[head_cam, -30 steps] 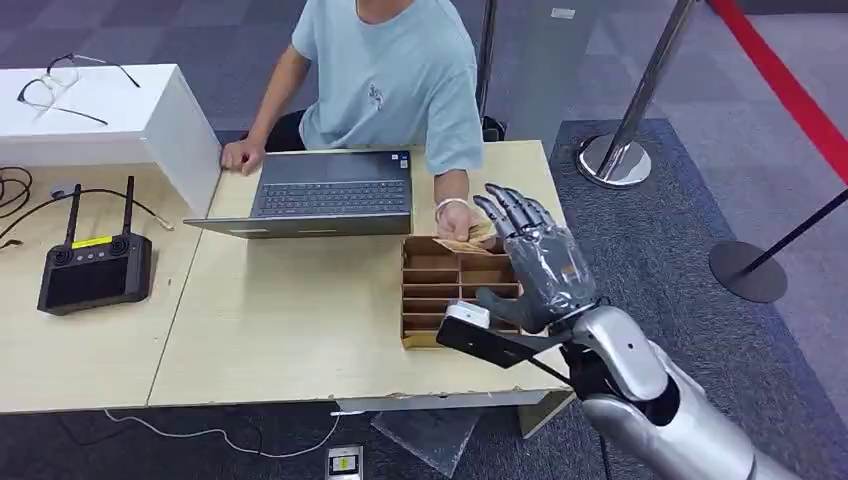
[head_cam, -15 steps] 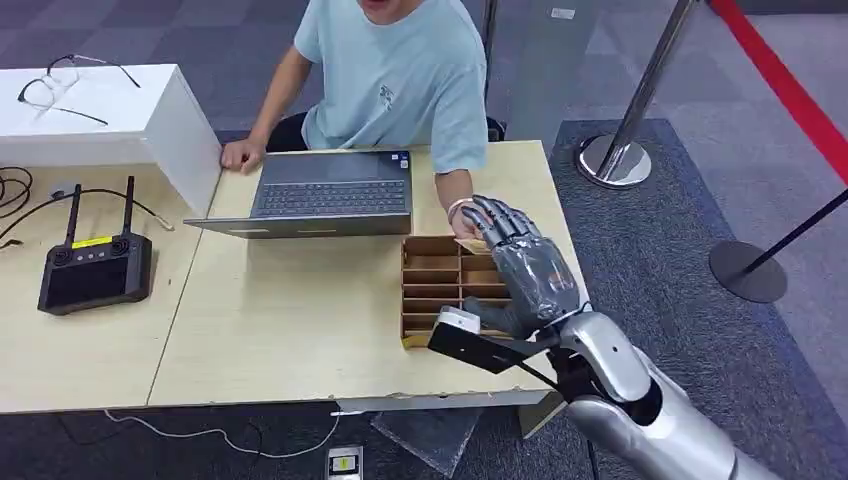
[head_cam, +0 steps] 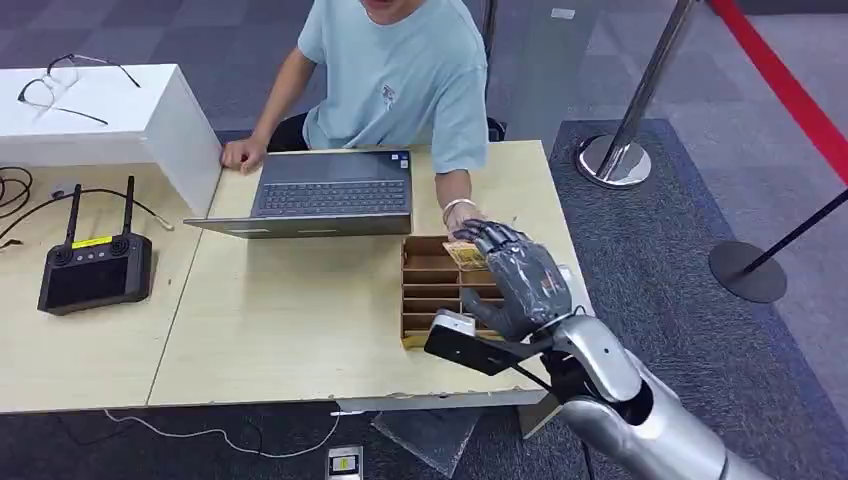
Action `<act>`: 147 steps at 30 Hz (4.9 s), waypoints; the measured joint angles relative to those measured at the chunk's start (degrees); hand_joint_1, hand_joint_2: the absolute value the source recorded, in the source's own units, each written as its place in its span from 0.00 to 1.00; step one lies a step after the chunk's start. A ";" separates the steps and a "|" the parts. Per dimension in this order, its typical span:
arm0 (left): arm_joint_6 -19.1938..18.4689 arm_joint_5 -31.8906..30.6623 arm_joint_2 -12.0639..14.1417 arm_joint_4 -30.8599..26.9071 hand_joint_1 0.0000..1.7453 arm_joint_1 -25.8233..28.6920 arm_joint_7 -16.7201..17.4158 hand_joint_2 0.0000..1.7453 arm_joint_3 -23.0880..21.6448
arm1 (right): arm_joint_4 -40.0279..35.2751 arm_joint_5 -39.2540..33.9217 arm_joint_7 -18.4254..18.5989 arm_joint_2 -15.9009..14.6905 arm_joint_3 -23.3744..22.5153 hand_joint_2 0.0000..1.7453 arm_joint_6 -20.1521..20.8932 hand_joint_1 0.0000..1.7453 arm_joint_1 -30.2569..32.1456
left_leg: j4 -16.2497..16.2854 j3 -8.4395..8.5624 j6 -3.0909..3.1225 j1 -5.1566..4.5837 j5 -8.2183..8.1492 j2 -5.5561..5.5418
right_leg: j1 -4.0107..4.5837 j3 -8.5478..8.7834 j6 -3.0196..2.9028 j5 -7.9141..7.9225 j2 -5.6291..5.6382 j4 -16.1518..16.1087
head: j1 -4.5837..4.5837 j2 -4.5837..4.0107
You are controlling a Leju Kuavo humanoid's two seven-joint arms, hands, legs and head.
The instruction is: Pass the card to the sensor for recognition and then transmit it.
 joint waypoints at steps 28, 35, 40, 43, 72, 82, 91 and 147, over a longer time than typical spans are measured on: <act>0.42 0.66 -0.04 0.04 0.00 0.06 -0.98 1.00 -0.02 | -0.81 2.21 -1.40 0.35 -1.88 1.00 -8.02 1.00 4.53 | 0.00 0.02 0.00 0.00 0.00 0.00 | 0.00 0.01 0.00 0.00 0.00 0.00 | 0.00 0.00; 0.42 0.72 -0.11 0.07 0.00 0.08 -0.98 1.00 -0.02 | -2.99 6.79 0.08 0.02 -4.83 1.00 -9.29 1.00 6.38 | 0.01 0.03 0.00 0.00 0.00 0.01 | 0.00 0.00 0.00 0.00 0.00 0.00 | 0.00 0.00; 0.48 0.72 -0.17 0.07 0.00 0.11 -0.96 1.00 -0.02 | -4.59 9.49 1.27 -0.88 -7.19 1.00 -9.46 1.00 8.14 | 0.01 0.03 0.00 0.00 0.00 0.01 | -0.01 0.01 0.00 0.00 0.00 0.00 | 0.00 0.00; 0.59 0.72 -0.28 0.07 0.00 0.13 -0.96 1.00 -0.02 | -5.71 10.30 2.17 -1.47 -8.83 1.00 -9.42 1.00 9.33 | 0.01 0.04 0.00 0.00 0.00 0.01 | -0.01 0.01 0.00 0.00 0.00 0.00 | 0.00 0.00; 2.10 0.87 -0.96 0.09 0.00 0.10 -3.17 1.00 -0.02 | -15.61 2.25 6.12 -9.55 -26.23 1.00 -6.28 1.00 13.87 | 0.01 0.11 0.00 -0.01 0.00 0.02 | -0.01 0.07 0.00 0.01 0.02 -0.01 | 0.02 0.00; 1.62 0.37 -1.25 0.09 0.00 0.01 -3.67 1.00 -0.04 | -15.96 3.02 5.99 -9.49 -21.86 1.00 1.33 1.00 1.18 | 0.00 0.08 0.00 -0.01 0.00 0.02 | 0.00 0.09 0.00 0.01 0.01 0.01 | 0.00 0.00; 0.92 -0.55 -1.81 0.11 0.00 -0.13 -2.97 1.00 -0.61 | -12.76 0.96 6.97 -7.58 -14.49 1.00 4.55 1.00 -7.00 | 0.00 0.05 0.00 -0.01 0.00 0.00 | 0.00 0.08 0.00 0.01 0.01 0.01 | -0.02 0.00; 0.61 -6.32 -2.23 0.13 0.00 -0.76 -3.91 1.00 -6.40 | 31.77 11.46 11.15 -3.63 -9.49 1.00 -1.24 1.00 -11.57 | 0.02 0.04 0.00 0.00 0.00 -0.03 | 0.00 0.05 0.00 0.01 0.00 0.02 | 0.00 0.00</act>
